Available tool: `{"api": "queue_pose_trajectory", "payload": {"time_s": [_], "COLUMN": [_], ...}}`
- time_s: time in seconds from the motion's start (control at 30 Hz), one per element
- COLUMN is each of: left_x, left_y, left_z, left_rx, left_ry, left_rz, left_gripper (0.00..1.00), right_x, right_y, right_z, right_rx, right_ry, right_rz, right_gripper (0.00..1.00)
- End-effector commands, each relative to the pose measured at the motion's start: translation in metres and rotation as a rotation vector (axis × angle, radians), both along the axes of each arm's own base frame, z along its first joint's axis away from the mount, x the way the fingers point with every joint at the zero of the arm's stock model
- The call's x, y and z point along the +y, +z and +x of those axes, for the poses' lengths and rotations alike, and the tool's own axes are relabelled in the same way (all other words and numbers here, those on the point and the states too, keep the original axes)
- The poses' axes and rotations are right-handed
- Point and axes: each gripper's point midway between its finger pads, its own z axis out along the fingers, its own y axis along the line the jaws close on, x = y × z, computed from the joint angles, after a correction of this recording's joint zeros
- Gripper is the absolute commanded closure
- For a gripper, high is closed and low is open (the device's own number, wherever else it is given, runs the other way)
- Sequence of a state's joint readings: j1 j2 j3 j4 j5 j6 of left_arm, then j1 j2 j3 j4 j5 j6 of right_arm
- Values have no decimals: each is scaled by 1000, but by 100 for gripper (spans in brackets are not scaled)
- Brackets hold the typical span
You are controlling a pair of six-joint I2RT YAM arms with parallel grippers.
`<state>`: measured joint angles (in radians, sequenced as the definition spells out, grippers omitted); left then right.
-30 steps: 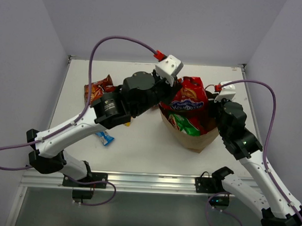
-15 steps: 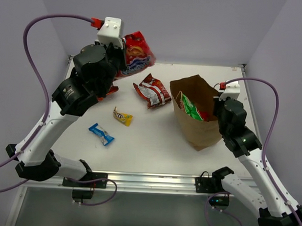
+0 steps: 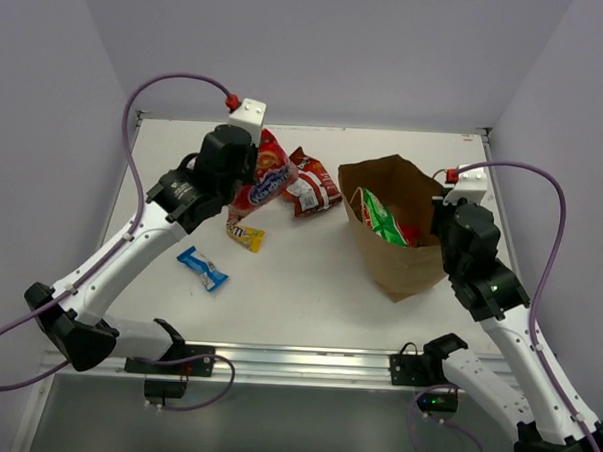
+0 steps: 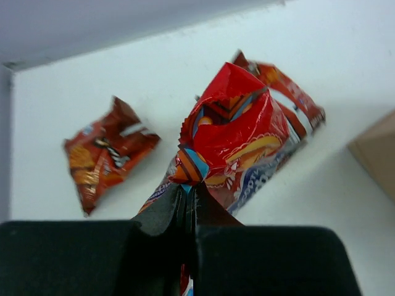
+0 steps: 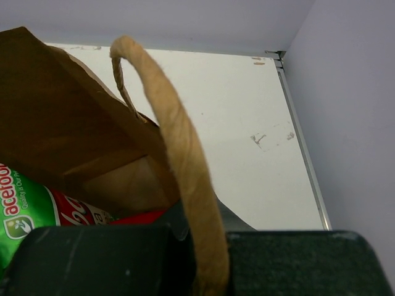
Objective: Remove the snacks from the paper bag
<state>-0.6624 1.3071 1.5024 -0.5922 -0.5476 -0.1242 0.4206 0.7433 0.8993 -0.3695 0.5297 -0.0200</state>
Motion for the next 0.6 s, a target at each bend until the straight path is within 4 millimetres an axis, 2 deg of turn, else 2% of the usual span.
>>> {"api": "queue_pose_trajectory", "payload": {"time_s": [0.0,0.03,0.07,0.13,0.17,0.23,0.27,0.3,0.37,0.4,0.5,0.57], "left_x": [-42,-55,-79,-103,-122,-139,-150,-154,-156,-154,-147,-144], "left_y": [13,5,-5,-10,-8,-11,-9,-14,-20,-36,-75,-116], "left_z": [-12,-21,-42,-67,-91,-117,-137,-146,-158,-158,-139,-124], "left_rx": [-29,19,89,141,160,218,268,305,351,382,433,501], "left_ry": [-183,-236,-370,-468,-548,-626,-721,-754,-795,-780,-688,-630], "left_rz": [-243,-308,-358,-413,-418,-438,-470,-482,-498,-474,-386,-336], "left_gripper": [100,100,100,100,100,100,100,100,100,100,100,100], "right_x": [-4,-4,-5,-4,-3,-4,-3,-2,-2,-1,0,2], "right_y": [30,30,30,30,30,28,27,28,25,26,27,26], "right_z": [-2,-2,-1,-2,-1,1,1,2,4,4,6,7], "right_rx": [-94,-97,-99,-103,-105,-100,-97,-98,-89,-93,-96,-94], "right_ry": [-19,-20,-22,-20,-17,-22,-19,-21,-22,-19,-16,-11], "right_rz": [43,44,45,47,49,47,46,47,44,47,49,51], "right_gripper": [100,100,100,100,100,100,100,100,100,100,100,100]}}
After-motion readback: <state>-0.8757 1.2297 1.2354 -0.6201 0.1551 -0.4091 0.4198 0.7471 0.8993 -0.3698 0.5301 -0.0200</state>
